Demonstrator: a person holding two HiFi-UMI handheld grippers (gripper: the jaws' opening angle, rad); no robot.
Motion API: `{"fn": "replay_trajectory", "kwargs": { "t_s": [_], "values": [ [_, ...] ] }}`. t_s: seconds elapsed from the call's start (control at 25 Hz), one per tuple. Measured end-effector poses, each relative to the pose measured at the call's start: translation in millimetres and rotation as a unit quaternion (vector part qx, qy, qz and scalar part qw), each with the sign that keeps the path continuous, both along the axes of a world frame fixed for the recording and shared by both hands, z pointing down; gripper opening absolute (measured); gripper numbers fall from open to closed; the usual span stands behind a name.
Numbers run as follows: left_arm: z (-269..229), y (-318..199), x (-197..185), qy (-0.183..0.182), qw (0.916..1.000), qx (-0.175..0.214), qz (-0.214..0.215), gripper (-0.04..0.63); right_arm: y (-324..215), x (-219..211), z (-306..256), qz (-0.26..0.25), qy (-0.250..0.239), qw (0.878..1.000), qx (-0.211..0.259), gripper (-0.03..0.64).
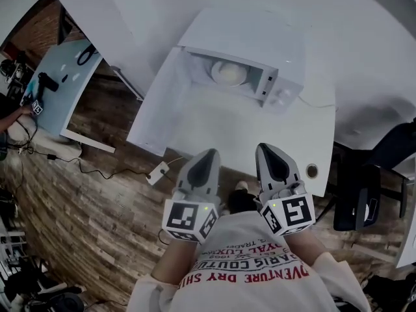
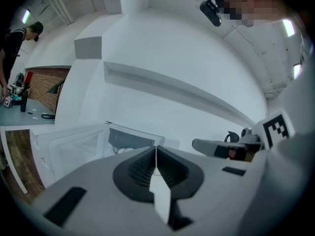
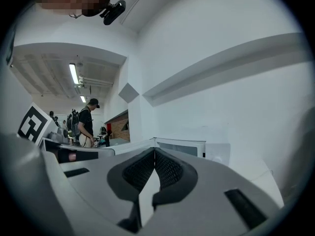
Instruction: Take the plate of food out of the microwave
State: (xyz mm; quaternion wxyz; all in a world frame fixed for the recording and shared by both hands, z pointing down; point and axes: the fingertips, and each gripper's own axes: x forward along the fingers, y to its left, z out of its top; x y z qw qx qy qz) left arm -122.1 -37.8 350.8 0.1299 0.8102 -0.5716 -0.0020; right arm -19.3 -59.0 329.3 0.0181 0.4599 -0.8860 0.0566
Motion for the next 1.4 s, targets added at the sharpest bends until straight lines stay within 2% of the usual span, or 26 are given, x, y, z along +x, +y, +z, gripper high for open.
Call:
{"fn": "replay_trajectory", "kwargs": {
  "t_s": [0.2,0.4,0.6,0.76,0.92,1.04,1.16,1.4],
  "values": [
    [4,-55,-4,-0.009,0.9999,-0.009,-0.009,0.011,-57,1,4,-0.002,0.001,1.0,-0.005,0.011],
    [10,-105,-9,0.001,0.9991,-0.032,-0.026,0.011,-105,11,8,-0.011,0.008,1.0,-0.015,0.012],
    [24,-143,5,-0.032,0.9985,-0.041,-0.013,0.011,-144,25,23,0.005,0.025,0.999,-0.019,0.011],
    [44,-167,11,-0.023,0.9972,-0.07,0.01,0.011,-165,25,43,0.024,0.032,0.998,-0.045,0.011],
    [62,-196,7,-0.027,0.9952,-0.089,0.031,0.011,-186,14,53,0.032,0.043,0.997,-0.051,0.011],
    [75,-212,3,-0.015,0.9947,-0.087,0.053,0.011,-198,4,70,0.042,0.057,0.996,-0.063,0.011],
    [92,-235,-10,0.012,0.9946,-0.094,0.042,0.011,-216,-4,83,0.058,0.062,0.994,-0.073,0.011],
    [149,-269,-44,0.051,0.9847,-0.166,0.006,0.011,-235,-15,111,0.093,0.054,0.989,-0.102,0.011]
  ]
}}
